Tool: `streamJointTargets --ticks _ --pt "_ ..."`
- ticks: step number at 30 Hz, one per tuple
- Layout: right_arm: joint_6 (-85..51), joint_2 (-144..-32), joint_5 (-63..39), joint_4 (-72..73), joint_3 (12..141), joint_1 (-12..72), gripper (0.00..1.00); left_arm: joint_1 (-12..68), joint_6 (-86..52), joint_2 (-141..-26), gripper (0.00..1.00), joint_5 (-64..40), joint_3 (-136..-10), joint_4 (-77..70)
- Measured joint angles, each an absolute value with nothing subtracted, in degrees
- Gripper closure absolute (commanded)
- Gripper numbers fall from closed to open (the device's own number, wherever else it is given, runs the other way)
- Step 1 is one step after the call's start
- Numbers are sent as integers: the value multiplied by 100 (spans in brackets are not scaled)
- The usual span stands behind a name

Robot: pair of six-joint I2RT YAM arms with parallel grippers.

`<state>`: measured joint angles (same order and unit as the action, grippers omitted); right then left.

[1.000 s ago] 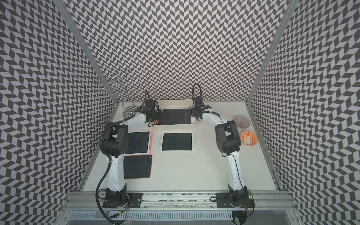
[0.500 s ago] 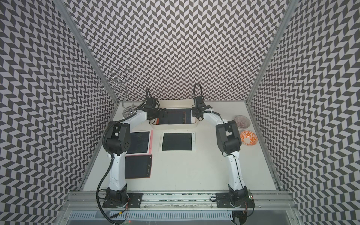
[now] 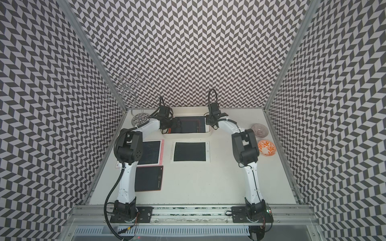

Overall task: Take out the writing tablet from the storage box
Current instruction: Adjust the writing tablet in the storage box.

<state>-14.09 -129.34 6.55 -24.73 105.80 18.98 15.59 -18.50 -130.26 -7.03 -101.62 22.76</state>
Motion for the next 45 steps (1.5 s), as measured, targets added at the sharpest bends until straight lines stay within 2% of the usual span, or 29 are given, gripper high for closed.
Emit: streamJointTargets --ticks 22,45 --pt "-1398 -12934 598 -2467 10580 1776 100 2298 -2069 -13098 1 -1192 -10626 2596" --pt "-1413 -12912 475 -2357 10503 1785 100 2121 -1909 -13183 1 -965 -10718 2818"
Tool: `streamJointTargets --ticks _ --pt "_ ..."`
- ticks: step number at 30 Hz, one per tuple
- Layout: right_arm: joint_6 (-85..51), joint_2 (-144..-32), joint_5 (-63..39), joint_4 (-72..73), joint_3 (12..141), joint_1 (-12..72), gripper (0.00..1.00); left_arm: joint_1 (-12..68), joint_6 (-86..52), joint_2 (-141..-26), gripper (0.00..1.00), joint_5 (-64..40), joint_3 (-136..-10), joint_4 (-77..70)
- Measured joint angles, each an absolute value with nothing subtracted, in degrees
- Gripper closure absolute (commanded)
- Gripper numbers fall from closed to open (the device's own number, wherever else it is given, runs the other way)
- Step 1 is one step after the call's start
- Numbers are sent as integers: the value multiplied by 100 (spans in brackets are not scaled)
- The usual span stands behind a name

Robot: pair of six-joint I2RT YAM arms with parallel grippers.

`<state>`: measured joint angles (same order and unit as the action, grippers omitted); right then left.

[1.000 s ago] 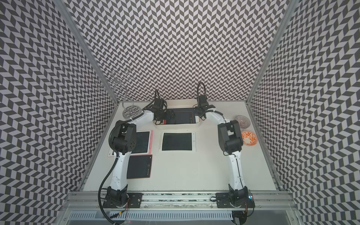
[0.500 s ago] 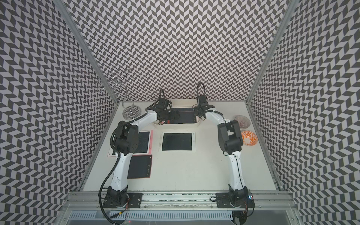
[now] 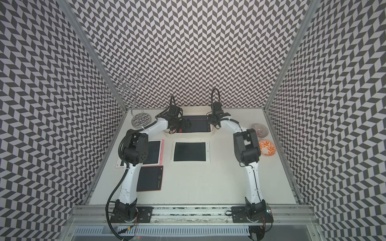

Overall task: Take out the writing tablet from the storage box
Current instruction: Adjust the writing tablet in the storage box, then pick up the writing tablet from the storage box.

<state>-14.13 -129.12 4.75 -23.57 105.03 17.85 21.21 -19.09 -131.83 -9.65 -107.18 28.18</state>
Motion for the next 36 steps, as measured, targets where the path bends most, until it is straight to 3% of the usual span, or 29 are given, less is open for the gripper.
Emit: streamJointTargets --ticks 36 --pt "-1452 -12910 401 -2324 10484 1782 100 2200 -2102 -13502 1 -1275 -11102 2674"
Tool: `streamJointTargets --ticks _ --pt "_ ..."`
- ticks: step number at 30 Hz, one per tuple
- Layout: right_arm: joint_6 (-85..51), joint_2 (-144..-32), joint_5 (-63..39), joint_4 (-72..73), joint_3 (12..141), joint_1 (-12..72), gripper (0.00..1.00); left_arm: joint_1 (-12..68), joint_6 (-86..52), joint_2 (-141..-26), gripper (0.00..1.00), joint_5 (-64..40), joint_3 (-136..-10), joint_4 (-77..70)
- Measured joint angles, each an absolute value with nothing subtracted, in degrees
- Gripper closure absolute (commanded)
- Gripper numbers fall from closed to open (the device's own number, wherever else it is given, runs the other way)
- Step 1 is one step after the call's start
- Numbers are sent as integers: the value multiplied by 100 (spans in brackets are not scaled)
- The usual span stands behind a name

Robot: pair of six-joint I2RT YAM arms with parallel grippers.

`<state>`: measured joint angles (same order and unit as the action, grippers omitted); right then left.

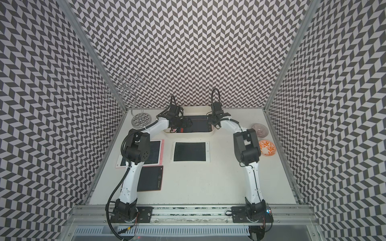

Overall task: Take out the writing tablet from the storage box
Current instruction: Pick up the writing tablet from the storage box.

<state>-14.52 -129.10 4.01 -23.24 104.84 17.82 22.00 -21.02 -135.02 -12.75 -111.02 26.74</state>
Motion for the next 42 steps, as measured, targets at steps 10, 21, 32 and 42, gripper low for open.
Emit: streamJointTargets --ticks 10,21,32,42 --pt "-1459 -12910 381 -2320 10484 1782 100 2187 -2486 -13537 1 -1564 -11168 2665" --pt "-1461 -12903 381 -2274 10453 1769 100 1957 -3177 -13356 1 -2394 -10796 2255" --pt "-1459 -12870 412 -2228 10392 1710 100 1914 -3634 -13026 1 -2912 -10512 1931" --pt "-1466 -12866 331 -2217 10385 1721 100 1984 -3865 -12759 1 -3500 -10466 1514"
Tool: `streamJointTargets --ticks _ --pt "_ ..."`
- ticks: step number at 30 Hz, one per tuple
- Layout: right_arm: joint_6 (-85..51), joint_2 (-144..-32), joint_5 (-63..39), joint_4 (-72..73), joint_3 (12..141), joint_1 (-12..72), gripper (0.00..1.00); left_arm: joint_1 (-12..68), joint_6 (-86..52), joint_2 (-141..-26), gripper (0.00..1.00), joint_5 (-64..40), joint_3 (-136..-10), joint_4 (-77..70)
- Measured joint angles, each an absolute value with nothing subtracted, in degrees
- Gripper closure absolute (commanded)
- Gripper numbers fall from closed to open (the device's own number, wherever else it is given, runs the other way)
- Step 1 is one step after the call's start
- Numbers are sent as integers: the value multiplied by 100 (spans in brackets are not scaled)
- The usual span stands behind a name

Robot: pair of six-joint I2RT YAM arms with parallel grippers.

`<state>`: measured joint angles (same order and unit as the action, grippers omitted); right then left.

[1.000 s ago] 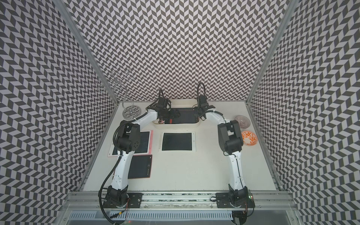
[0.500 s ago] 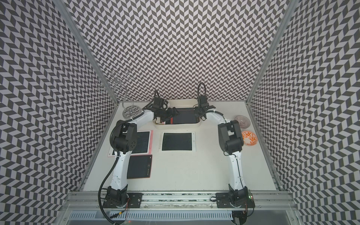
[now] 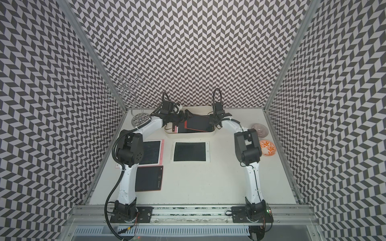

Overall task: Take out the writing tablet from the storage box
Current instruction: Pick up the writing tablet from the storage box.

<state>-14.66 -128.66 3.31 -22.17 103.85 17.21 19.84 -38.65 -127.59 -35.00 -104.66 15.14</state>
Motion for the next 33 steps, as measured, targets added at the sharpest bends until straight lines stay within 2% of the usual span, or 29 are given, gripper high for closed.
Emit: streamJointTargets --ticks 8,25,29,33 --pt "-1529 -12820 200 -2102 10278 1796 100 2239 -3977 -12755 1 -3935 -10291 1284" --pt "-1564 -12803 180 -2088 10248 1796 100 1809 -3579 -12641 1 -3656 -10283 1577" --pt "-1564 -12803 180 -2088 10248 1796 100 1717 -3542 -12641 4 -3610 -10285 1636" --pt "-1564 -12803 183 -2088 10248 1796 100 1675 -3498 -12641 13 -3597 -10285 1647"
